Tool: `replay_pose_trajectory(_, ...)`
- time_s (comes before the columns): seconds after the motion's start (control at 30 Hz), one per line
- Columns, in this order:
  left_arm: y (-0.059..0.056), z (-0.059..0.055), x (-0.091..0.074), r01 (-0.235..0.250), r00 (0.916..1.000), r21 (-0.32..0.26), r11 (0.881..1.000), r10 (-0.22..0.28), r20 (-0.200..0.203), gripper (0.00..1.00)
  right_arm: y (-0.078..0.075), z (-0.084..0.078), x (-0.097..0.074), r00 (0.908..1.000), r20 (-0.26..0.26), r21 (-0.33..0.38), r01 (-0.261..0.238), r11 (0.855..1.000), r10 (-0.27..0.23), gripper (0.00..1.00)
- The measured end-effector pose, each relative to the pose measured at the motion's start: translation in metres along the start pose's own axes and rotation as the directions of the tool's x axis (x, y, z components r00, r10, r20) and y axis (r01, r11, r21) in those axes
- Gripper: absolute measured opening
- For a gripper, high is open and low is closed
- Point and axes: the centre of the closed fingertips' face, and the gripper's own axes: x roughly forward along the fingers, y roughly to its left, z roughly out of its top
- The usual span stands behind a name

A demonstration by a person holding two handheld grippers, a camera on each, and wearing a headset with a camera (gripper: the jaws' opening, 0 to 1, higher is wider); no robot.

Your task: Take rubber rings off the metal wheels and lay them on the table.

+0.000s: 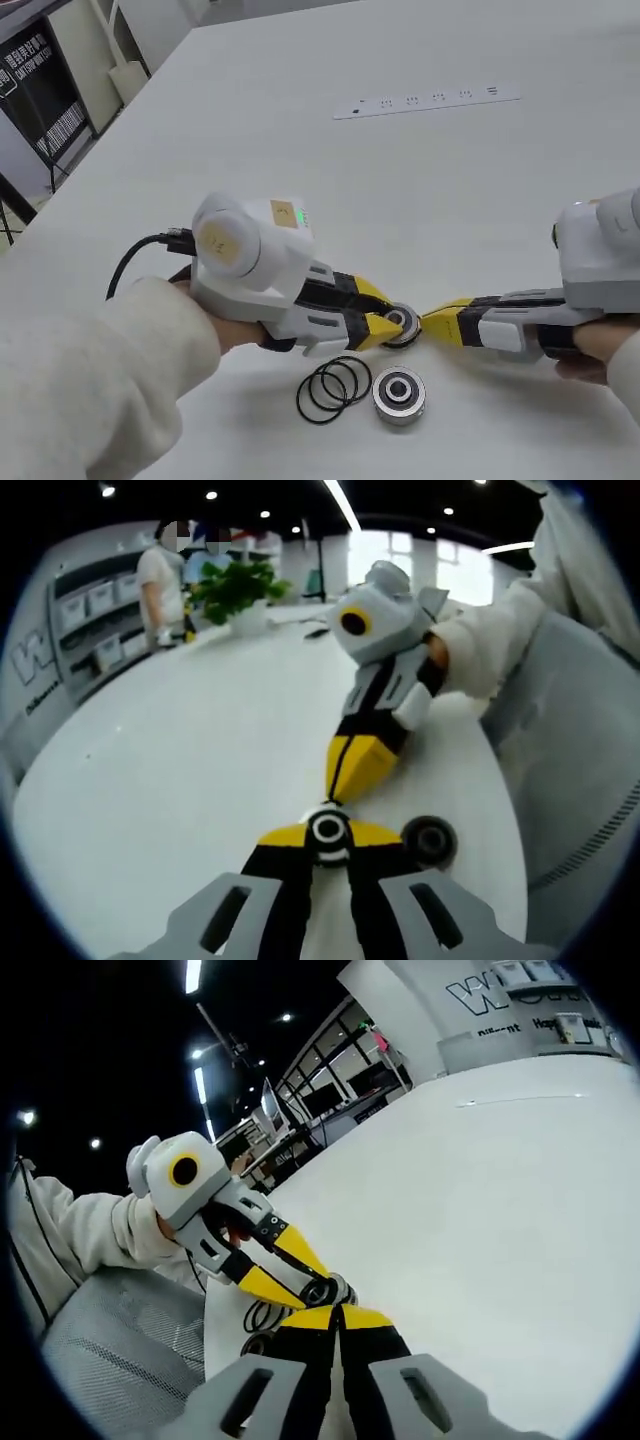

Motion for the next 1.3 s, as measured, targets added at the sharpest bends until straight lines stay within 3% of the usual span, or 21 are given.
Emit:
replay_pose_trajectory(0.77, -0.001, -0.001, 0.0, -0.005, 1.0, 0.011, 1.0, 0.005, -0.005, 0.13, 0.01, 0.004, 0.003, 0.9999, -0.013, -0.033, 0.003, 0.999, -0.003, 0.0)
replay_pose_trajectory(0.9, -0.002, -0.001, 0.001, -0.004, 1.0, 0.012, 1.0, 0.004, -0.004, 0.13, 0.013, 0.005, 0.004, 0.9999, -0.006, -0.029, -0.016, 0.999, 0.016, 0.0)
replay_pose_trajectory(0.97, -0.002, -0.001, 0.001, -0.005, 1.0, 0.014, 1.0, 0.005, -0.004, 0.13, 0.021, 0.008, 0.005, 0.9984, 0.009, -0.023, -0.056, 0.998, 0.056, 0.0)
replay_pose_trajectory(1.3, -0.002, 0.0, 0.001, -0.008, 0.9999, 0.009, 1.0, 0.008, -0.012, 0.14, 0.013, 0.012, 0.002, 0.9998, 0.012, -0.043, -0.016, 0.999, 0.016, 0.0)
